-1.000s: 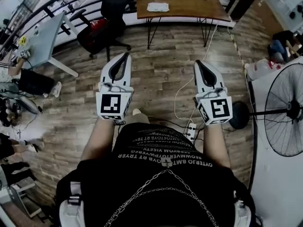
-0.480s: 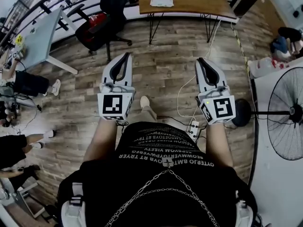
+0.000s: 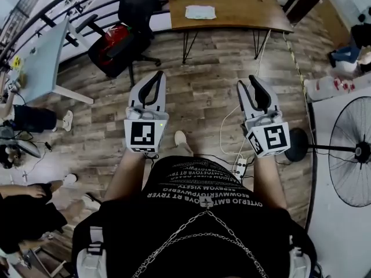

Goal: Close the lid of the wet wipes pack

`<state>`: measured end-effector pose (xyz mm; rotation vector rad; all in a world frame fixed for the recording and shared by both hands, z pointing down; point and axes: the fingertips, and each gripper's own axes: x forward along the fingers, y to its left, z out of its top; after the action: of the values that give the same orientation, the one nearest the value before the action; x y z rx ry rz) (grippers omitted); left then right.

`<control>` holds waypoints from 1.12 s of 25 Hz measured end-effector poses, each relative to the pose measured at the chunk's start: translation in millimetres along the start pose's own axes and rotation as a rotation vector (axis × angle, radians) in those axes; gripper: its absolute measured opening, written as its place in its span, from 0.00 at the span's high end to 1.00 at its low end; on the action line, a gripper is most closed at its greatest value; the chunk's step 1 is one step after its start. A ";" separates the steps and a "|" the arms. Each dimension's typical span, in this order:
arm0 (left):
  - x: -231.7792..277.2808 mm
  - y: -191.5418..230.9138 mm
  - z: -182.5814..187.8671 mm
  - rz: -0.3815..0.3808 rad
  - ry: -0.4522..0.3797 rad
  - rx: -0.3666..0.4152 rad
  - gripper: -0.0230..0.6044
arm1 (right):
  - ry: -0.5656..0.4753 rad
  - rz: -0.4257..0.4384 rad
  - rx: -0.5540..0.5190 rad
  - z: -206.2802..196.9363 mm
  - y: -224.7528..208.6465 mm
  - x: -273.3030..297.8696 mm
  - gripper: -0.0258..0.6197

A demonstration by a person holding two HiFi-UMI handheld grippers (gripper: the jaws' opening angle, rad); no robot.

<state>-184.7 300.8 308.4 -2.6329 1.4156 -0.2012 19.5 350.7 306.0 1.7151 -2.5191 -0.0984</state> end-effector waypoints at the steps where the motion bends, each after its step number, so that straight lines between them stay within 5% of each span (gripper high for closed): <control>1: 7.6 4.1 -1.6 -0.007 0.000 0.001 0.92 | 0.001 0.000 0.003 -0.9 -2.3 8.3 0.78; 14: 75.7 70.1 -9.1 -0.107 -0.029 -0.038 0.92 | -0.021 -0.040 -0.001 17.9 -1.8 91.0 0.77; 21: 90.1 88.0 -9.4 -0.113 -0.051 -0.098 0.92 | 0.008 -0.080 -0.004 22.3 -6.7 105.2 0.76; 28: 103.4 92.8 -9.0 -0.122 -0.041 -0.074 0.92 | 0.009 -0.076 0.013 17.5 -14.2 120.0 0.76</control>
<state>-205.7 163.2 304.6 -2.7688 1.2752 -0.1100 -13.1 233.8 291.9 1.8124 -2.4530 -0.0796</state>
